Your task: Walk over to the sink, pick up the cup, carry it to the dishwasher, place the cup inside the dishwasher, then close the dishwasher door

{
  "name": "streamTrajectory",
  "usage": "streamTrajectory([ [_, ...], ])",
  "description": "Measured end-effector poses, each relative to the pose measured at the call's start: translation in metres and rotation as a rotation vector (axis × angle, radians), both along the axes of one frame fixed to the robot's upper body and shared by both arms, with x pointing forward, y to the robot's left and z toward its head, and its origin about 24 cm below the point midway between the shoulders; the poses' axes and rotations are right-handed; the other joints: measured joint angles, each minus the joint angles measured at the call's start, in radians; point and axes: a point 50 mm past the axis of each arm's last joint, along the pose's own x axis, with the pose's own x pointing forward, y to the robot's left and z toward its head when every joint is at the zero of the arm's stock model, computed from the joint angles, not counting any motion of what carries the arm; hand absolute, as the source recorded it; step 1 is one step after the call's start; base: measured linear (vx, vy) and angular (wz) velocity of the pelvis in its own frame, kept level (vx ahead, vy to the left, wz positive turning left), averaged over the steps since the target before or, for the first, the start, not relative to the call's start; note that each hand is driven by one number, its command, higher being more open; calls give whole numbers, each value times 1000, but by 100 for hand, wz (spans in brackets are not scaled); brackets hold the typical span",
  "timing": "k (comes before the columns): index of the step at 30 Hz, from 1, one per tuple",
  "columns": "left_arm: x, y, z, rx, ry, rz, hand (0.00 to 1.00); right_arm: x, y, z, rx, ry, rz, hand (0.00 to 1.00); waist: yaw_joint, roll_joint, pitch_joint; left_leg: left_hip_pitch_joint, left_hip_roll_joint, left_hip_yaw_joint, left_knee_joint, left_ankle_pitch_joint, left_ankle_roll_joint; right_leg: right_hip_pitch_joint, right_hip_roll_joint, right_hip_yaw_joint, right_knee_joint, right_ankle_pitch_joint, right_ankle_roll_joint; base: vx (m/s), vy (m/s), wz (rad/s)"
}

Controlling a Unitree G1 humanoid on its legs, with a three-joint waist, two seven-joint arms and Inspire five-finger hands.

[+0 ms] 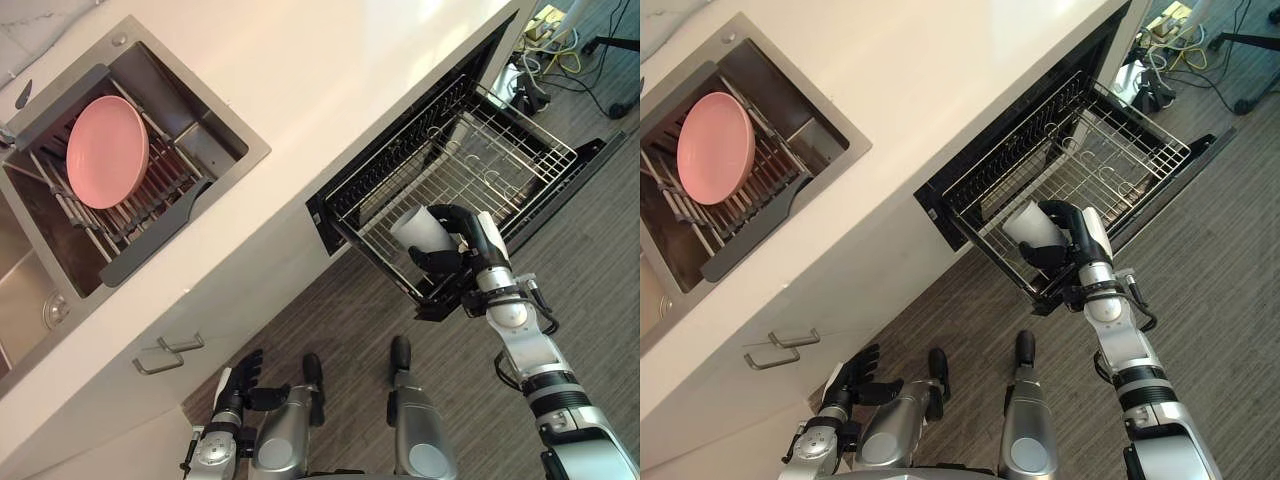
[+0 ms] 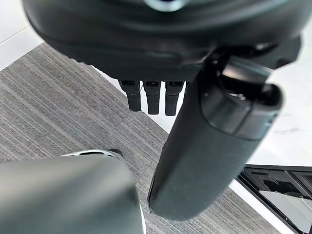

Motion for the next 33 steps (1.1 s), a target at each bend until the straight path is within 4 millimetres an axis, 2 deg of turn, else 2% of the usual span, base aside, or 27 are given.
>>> streamTrajectory([
  [3, 0, 0, 0, -5, -2, 8, 90, 4, 0, 3, -4, -9, -5, 30, 2, 0, 2, -12, 0, -3, -4, 7, -1, -14, 0, -2, 6, -1, -1, 0, 0, 0],
  [4, 2, 0, 1, -3, -7, 9, 90, 6, 0, 4, -3, -10, -12, 90, 5, 1, 3, -12, -1, -4, -8, 10, -1, -18, 0, -3, 10, -2, -3, 0, 0, 0],
  [14, 7, 0, 4, 0, -29, 12, 90, 8, 3, 0, 53, -17, -52, 90, 16, 1, 5, -13, -1, -18, -34, 29, -6, -23, 0, -18, 12, -5, -8, -7, 1, 5],
  [20, 12, -1, 8, -1, -49, 8, 90, 1, 9, -6, 133, -29, -68, 90, 21, 1, 5, -13, 0, -26, -43, 34, -8, -22, 2, -27, 11, -7, -10, 5, 6, 3],
  [29, 14, -4, 9, -8, -44, 9, 90, -29, 20, -8, 257, -103, -68, 90, 16, -6, 2, 31, 6, -35, -53, 31, -13, 46, 10, -41, -39, 0, -10, 2, 3, 2],
  [31, 13, -4, 8, -8, -36, 9, 90, -38, 23, -10, 293, -120, -79, 90, 14, -15, -2, 44, 9, -35, -63, 29, -16, 68, 15, -43, -64, 7, -10, 19, -2, -1],
  [33, 12, -3, 6, -7, -20, 14, 90, -50, 29, -14, 334, -128, -90, 90, 9, -34, -12, 63, 14, -33, -72, 26, -20, 91, 21, -45, -89, 12, -12, 53, -8, -3],
])
